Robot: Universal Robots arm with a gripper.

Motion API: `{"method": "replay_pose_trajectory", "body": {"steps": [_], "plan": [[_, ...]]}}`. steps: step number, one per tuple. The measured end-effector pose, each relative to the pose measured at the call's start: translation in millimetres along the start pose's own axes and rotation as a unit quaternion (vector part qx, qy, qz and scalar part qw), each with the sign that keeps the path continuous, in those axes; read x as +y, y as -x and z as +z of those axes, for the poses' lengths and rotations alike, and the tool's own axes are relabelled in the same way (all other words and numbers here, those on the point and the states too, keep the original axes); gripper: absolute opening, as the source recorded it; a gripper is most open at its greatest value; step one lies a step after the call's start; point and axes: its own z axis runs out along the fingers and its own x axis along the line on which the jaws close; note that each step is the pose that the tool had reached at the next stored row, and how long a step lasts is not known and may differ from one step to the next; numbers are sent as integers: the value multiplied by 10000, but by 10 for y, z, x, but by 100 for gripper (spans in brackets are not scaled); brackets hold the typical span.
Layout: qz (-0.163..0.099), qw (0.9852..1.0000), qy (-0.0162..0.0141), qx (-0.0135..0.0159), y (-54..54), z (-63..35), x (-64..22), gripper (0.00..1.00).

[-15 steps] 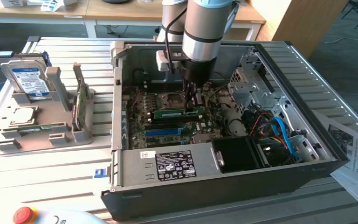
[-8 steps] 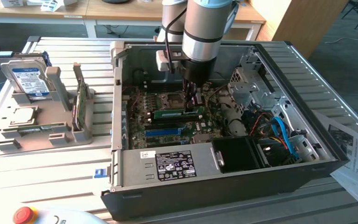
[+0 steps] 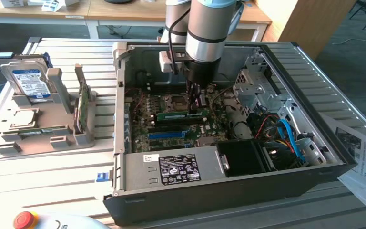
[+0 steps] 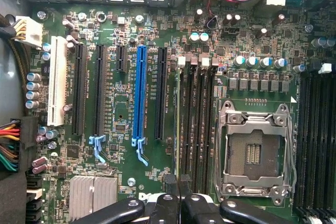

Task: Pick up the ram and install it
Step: 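Insert the ram into the slot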

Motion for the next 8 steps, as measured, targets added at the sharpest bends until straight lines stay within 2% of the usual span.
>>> {"method": "replay_pose_trajectory", "body": {"steps": [8], "plan": [[14,10000,-5,0,1,0,15,11]]}}
